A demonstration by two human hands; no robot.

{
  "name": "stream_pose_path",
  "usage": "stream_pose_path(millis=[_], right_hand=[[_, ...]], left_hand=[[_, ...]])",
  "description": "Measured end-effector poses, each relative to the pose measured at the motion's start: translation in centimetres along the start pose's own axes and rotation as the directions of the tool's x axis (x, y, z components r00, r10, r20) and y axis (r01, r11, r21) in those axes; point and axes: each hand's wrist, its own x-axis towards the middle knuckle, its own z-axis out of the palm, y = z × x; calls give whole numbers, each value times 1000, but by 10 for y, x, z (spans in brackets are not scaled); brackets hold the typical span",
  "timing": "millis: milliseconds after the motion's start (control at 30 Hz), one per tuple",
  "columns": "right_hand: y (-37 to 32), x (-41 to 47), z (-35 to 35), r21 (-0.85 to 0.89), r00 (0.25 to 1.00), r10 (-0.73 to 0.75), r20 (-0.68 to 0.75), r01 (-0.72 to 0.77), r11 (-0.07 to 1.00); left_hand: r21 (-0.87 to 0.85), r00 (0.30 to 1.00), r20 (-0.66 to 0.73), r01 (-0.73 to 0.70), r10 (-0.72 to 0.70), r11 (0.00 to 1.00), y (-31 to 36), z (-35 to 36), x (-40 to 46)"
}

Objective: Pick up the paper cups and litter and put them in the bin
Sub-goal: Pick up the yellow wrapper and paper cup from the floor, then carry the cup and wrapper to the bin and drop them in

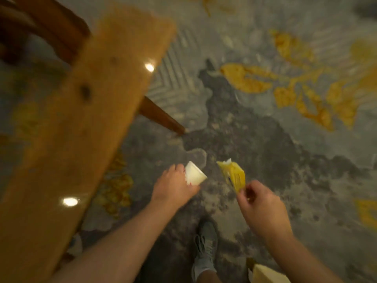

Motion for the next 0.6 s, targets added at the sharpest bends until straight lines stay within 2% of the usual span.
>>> stream_pose_path(millis=[200, 333, 467, 600], right_hand=[[-140, -46, -102, 39, 982, -153, 110, 150, 988], [-234, -90, -138, 13, 914, -322, 247, 329, 944], [-321, -153, -137, -11, 803, -491, 337, 525, 851], [-391, -234, -113, -38, 688, -609, 395, 675, 737]], left_hand=[[-267, 975, -146, 124, -167, 956, -31, -161, -142], [-438, 910, -232, 217, -343, 873, -81, -240, -243], [-580, 789, -320, 274, -524, 767, -148, -276, -336], [-677, 651, -375, 294, -660, 675, -226, -275, -431]])
